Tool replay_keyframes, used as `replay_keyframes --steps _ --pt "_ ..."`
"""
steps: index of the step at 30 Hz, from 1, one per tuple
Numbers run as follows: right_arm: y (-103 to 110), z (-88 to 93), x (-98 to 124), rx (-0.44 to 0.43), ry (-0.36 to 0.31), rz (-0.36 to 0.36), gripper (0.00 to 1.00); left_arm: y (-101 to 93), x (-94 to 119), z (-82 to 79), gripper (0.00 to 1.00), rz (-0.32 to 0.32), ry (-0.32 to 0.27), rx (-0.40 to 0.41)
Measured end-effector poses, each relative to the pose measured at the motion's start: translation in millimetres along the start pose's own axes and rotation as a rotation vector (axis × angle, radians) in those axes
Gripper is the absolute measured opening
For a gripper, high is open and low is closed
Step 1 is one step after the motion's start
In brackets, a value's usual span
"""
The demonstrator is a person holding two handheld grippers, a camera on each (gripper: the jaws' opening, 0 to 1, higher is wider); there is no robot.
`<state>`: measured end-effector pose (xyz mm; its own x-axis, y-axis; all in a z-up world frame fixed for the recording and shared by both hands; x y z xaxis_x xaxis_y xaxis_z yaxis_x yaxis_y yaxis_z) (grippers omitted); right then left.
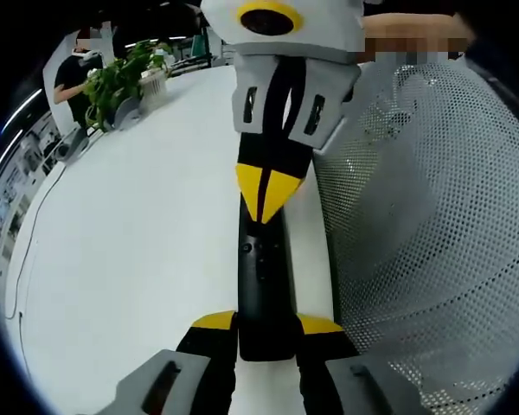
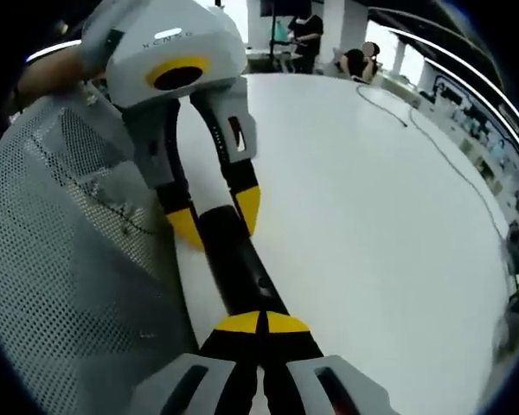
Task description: Press the specified remote control buttons in sequence, fully releasing each button before pressing the next.
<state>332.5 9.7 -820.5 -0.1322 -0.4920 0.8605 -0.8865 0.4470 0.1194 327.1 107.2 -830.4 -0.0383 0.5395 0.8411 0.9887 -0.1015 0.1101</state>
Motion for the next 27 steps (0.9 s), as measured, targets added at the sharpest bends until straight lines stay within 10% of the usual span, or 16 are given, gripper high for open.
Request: replay_keyframes --steps 27 --pt "-5.1 -1.0 3.6 -0.073 -0.020 -0.010 0.00 -0.2 -0.4 0.9 0.26 0.013 -0.017 -0.041"
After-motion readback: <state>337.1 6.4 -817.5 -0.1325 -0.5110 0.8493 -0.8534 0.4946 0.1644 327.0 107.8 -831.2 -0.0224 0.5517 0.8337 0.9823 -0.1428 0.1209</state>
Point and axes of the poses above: the point that each gripper's makers call its tool centre point, and the gripper's own axes: x roughly backward along the fingers, y roughly to its left, z roughly out of its underside, the point moved 4 cm from there along x, roughly backward along the fingers, and after that the axes turned 13 degrees about -x, right-handed, at the moved point
